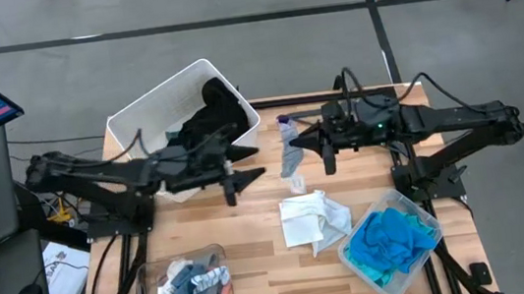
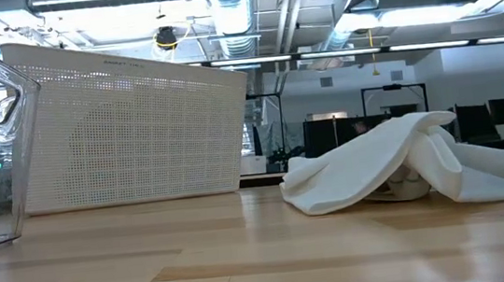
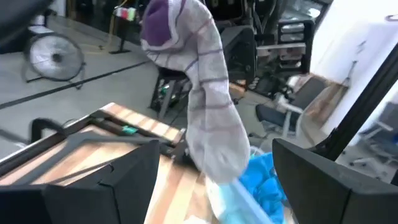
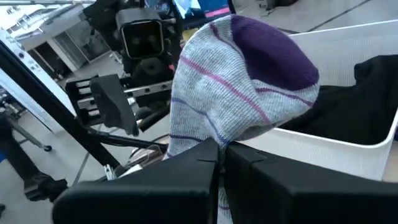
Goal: Pick & Place Cloths
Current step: Put the striped gray sock into the left transparent bin
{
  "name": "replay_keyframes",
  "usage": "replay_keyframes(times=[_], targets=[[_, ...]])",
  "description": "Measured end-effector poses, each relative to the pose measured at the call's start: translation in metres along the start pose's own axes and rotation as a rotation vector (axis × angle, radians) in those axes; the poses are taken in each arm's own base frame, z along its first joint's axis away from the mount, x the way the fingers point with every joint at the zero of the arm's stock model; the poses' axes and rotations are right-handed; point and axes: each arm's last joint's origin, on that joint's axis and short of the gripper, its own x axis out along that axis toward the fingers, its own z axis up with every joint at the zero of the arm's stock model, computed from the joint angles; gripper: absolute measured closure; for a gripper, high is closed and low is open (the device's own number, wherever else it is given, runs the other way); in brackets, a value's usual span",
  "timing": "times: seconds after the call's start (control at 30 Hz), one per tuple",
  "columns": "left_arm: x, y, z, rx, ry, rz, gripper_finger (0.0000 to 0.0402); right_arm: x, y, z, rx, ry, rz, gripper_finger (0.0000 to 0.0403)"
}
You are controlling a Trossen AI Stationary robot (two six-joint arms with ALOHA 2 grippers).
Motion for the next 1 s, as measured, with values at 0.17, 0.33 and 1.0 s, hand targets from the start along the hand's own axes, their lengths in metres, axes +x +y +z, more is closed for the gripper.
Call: replay_keyframes(times=[0.17, 0.33, 1.0], targets=[[0.031, 0.009, -0.014, -0.004, 0.004, -0.041, 0.0108, 0.007, 0.004, -0.007, -0.013, 0.031, -0.002, 0.0402], [0.048, 0.009, -0.024, -0.017, -0.023, -0.095, 0.0108, 0.017, 0.008, -0.017, -0.022, 0.069, 0.002, 0.0403], [0.057, 0.017, -0.029, -0.051, 0.015, -0.150, 0.0298, 0.027, 0.030, -0.023, -0.021, 0.037, 0.134, 0.0402]])
